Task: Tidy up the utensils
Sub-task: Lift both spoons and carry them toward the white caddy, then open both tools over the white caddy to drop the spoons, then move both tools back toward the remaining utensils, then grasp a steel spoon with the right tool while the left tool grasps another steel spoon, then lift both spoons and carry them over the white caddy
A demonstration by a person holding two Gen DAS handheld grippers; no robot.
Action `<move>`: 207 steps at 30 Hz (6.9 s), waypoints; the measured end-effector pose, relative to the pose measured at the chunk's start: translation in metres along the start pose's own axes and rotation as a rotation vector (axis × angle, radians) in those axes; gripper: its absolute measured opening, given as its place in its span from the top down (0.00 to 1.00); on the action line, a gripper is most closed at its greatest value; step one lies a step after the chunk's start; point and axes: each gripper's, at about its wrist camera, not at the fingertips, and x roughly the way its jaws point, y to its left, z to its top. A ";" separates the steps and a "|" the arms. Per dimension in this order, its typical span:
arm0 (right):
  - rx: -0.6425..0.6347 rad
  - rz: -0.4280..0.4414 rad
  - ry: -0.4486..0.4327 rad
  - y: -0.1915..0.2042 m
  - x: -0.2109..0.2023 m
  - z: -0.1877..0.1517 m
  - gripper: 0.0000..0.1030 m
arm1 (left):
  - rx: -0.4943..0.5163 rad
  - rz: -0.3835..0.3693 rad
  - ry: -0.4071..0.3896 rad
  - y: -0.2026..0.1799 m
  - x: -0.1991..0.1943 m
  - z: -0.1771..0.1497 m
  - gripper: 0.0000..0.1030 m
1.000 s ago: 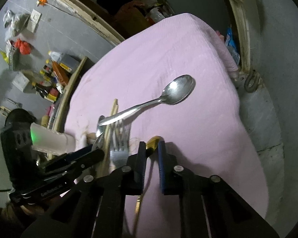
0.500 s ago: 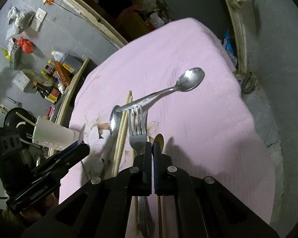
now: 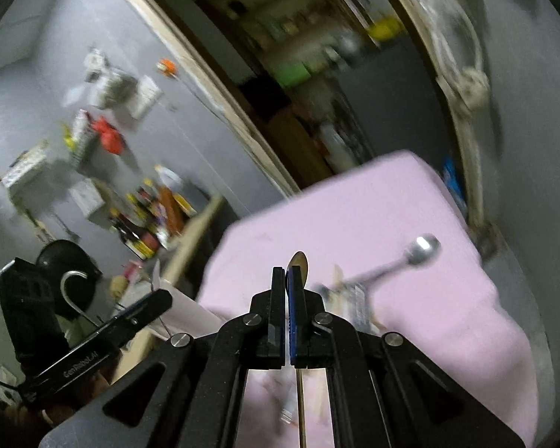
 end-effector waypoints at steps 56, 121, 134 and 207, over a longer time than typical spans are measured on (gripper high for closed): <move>-0.209 0.189 -0.153 0.179 0.119 -0.017 0.97 | -0.080 0.353 -0.235 0.183 -0.062 0.045 0.48; -0.146 -0.283 -0.028 -0.115 0.038 0.013 0.04 | 0.016 0.200 0.009 -0.034 0.107 -0.028 0.01; -0.143 -0.251 0.144 -0.129 0.089 0.008 0.29 | 0.054 0.129 0.154 -0.018 0.160 -0.046 0.20; -0.493 -0.230 -0.140 0.200 0.001 0.044 0.99 | 0.003 0.418 -0.396 0.123 -0.114 0.081 0.98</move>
